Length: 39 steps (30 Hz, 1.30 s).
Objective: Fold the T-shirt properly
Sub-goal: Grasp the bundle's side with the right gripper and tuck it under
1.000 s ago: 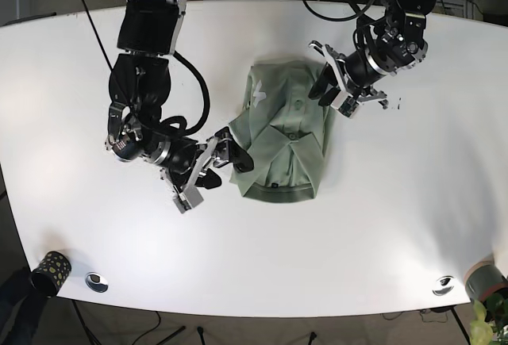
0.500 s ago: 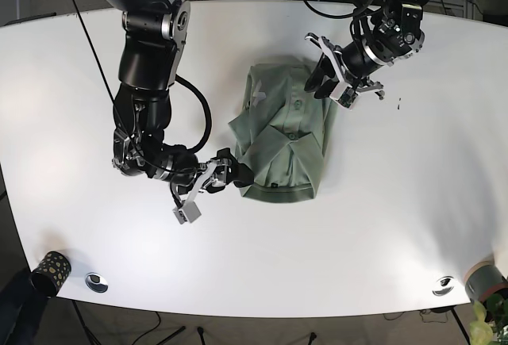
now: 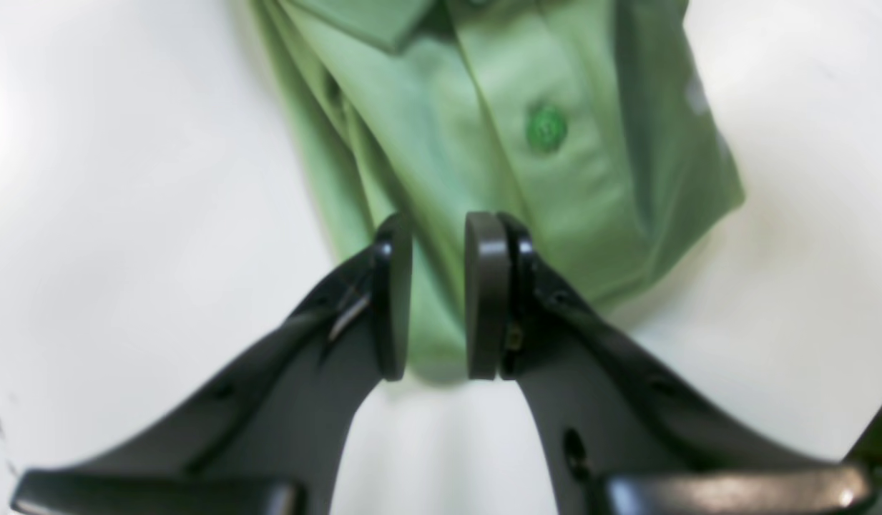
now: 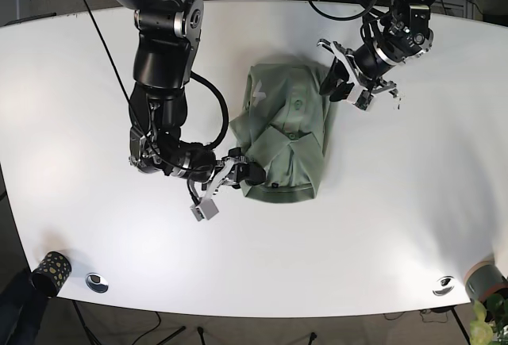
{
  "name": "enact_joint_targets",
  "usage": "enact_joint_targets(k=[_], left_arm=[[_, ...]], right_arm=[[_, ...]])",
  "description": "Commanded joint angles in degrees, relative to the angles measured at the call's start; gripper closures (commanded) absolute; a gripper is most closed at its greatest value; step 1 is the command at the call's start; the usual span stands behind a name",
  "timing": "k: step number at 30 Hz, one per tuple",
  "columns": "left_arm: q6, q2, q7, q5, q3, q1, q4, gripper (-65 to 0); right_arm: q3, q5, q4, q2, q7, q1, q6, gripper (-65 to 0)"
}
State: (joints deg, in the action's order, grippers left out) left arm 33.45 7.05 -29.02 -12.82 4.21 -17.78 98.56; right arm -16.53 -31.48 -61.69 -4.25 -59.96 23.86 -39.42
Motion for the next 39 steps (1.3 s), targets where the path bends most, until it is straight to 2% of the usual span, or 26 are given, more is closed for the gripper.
enact_joint_targets(k=[1, 6, 9, 18, 27, 30, 36, 38, 39], left_arm=[[0.0, 0.3, 3.9, -0.8, 0.0, 1.3, -1.4, -10.8], [0.0, 0.3, 6.5, -0.8, -1.2, 1.7, -6.2, -10.8], [0.0, 0.3, 6.5, -0.8, -1.4, 2.4, -7.0, -10.8], [0.0, 0.4, 6.3, -0.8, -1.4, 1.3, -7.4, -10.8], [0.2, 0.5, 6.3, -0.9, -1.4, 0.6, -7.3, -10.8], [0.2, 0.5, 6.3, -0.9, -1.4, 0.5, -7.3, -10.8], [0.3, 0.6, 6.2, -1.1, -1.1, 0.5, -6.6, -10.8], [0.4, 0.6, 6.2, -1.1, -0.9, 0.5, -4.9, -10.8], [0.4, 0.6, 6.2, -1.1, -0.8, 0.5, -3.9, -10.8]], right_arm=[[0.1, -1.5, -0.9, -0.2, 2.3, 1.8, -0.58, -16.2], [0.1, -1.6, -1.0, 0.2, 2.3, 1.9, -0.58, -5.5], [0.1, -1.6, -3.1, 0.3, 2.3, 1.7, -0.58, -2.7], [-0.2, -1.7, -7.6, 2.8, 2.3, 0.5, -0.58, -2.5], [0.1, -1.4, 0.5, 5.0, 8.1, 1.2, -0.58, -3.0], [0.1, -1.3, 4.9, 5.4, 10.8, 2.4, -0.58, -10.6], [0.4, -1.3, 9.1, 6.2, 14.6, 4.0, -0.58, -49.6], [1.5, -1.5, 9.0, 6.9, 14.5, 4.8, -0.58, -59.5], [2.3, -1.6, 8.7, 7.6, 14.3, 5.2, -0.58, -62.0]])
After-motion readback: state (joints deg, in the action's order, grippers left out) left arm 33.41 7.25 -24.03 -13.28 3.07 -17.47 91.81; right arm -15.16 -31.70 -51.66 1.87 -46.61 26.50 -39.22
